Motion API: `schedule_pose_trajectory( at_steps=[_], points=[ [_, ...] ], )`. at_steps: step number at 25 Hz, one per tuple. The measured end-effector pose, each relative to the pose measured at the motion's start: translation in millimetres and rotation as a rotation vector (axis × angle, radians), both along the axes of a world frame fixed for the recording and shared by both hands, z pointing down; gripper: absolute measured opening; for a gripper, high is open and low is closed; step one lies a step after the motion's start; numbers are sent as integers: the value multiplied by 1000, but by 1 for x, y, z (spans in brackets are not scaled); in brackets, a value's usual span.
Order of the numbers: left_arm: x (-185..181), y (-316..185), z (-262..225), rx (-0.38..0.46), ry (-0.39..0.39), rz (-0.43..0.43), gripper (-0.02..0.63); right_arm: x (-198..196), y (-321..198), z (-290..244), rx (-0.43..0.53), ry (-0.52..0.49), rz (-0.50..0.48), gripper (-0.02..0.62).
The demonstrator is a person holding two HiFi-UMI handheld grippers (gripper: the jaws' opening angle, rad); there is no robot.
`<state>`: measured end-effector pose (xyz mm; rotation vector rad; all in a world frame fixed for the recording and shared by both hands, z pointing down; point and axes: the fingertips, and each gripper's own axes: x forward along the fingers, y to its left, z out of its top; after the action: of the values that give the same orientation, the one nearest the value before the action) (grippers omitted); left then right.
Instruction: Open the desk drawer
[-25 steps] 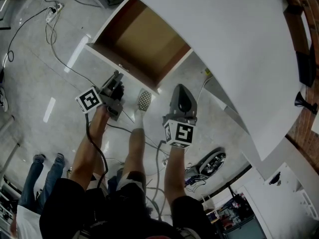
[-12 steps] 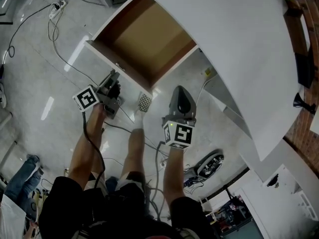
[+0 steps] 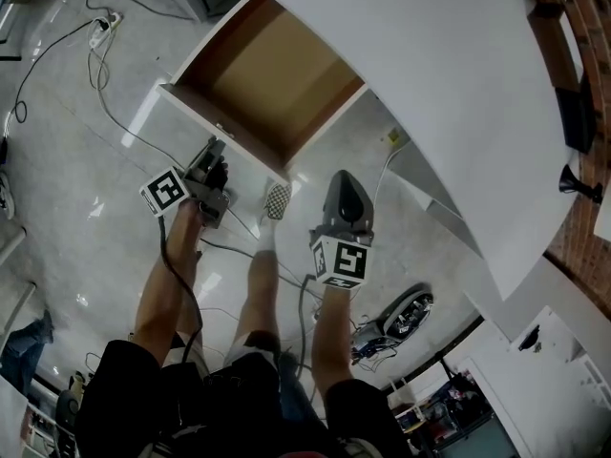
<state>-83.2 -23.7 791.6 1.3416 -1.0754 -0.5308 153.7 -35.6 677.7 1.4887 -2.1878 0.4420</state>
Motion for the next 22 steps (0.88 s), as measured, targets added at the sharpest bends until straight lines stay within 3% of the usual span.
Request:
schedule_pose_trajectory(
  at_steps=[7, 11, 14, 19, 22],
  points=[
    [1, -3, 2, 16, -13, 43, 64, -14, 2, 8, -12, -9, -3, 5],
    [8, 4, 2, 13, 25, 95, 279, -21, 1, 9, -18, -3, -9, 5],
    [9, 9, 4, 15, -14, 141, 328, -21, -2, 9, -17, -2, 10, 5],
    [4, 17, 3, 12, -49, 166, 339, -23, -6, 4, -12, 10, 24, 5],
    [-8, 20, -1, 17, -144, 192, 339, -23, -9, -3, -7, 15, 33, 5]
  ],
)
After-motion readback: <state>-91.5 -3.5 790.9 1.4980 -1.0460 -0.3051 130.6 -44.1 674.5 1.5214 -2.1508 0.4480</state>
